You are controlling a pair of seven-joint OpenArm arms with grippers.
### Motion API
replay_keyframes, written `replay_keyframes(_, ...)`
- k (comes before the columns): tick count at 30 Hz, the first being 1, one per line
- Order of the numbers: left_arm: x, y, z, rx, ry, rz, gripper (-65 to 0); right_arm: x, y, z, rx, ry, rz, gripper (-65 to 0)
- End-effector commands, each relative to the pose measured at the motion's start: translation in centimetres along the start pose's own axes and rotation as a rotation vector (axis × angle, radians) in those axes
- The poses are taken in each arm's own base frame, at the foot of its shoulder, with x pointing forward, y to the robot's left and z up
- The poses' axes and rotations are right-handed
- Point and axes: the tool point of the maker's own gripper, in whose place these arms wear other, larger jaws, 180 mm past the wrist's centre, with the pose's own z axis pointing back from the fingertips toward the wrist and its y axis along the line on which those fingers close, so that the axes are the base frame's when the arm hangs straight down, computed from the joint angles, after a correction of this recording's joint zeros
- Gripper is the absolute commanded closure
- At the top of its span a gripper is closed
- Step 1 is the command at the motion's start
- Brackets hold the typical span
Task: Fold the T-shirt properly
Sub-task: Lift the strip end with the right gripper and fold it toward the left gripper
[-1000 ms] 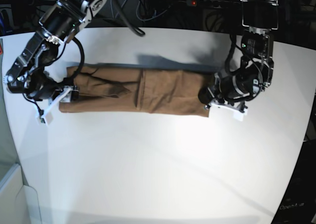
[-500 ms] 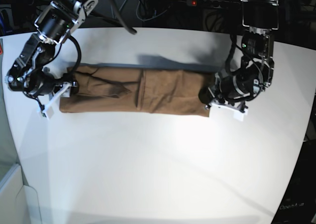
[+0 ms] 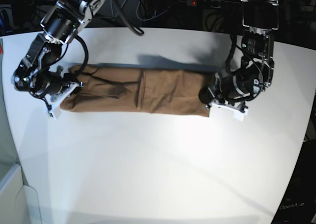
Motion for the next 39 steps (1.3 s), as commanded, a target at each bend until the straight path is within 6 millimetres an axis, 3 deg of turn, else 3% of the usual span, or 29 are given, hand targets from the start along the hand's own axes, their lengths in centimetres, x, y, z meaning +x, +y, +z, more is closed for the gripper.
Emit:
replay_keyframes(1,0.2,2.5,0.3,0.106,-0.009,-0.011,-2.2,2.0,-0.3,0.8,-0.014,-0.047,0.022,-3.3)
replay_keyframes(5,0.1,2.3,0.2,0.104,-0.006,-0.011,-2.2,2.6,-0.5,1.3,-0.026,-0.059,0.035,-3.3)
replay_keyframes(11,0.1,2.1,0.2,0.101,-0.007,-0.013,-2.2,4.8,1.0,2.7,-0.057,-0.114,0.142,-3.3)
replay_keyframes(19,0.0,2.2,0.1,0.101,-0.006,-0.012,-2.2,5.1,2.8,3.7,-0.08,-0.122,0.235,-3.3)
replay_keyframes(30,0.0,2.0,0.1,0.098,-0.004,-0.013,-2.2,5.3,8.2,4.0,-0.035,-0.155,0.382,-3.3)
replay_keyframes(39,0.0,2.0,0.1,0.098,-0.004,-0.013,-2.2,5.1,13.3,2.9,0.056,-0.152,0.479,-3.3)
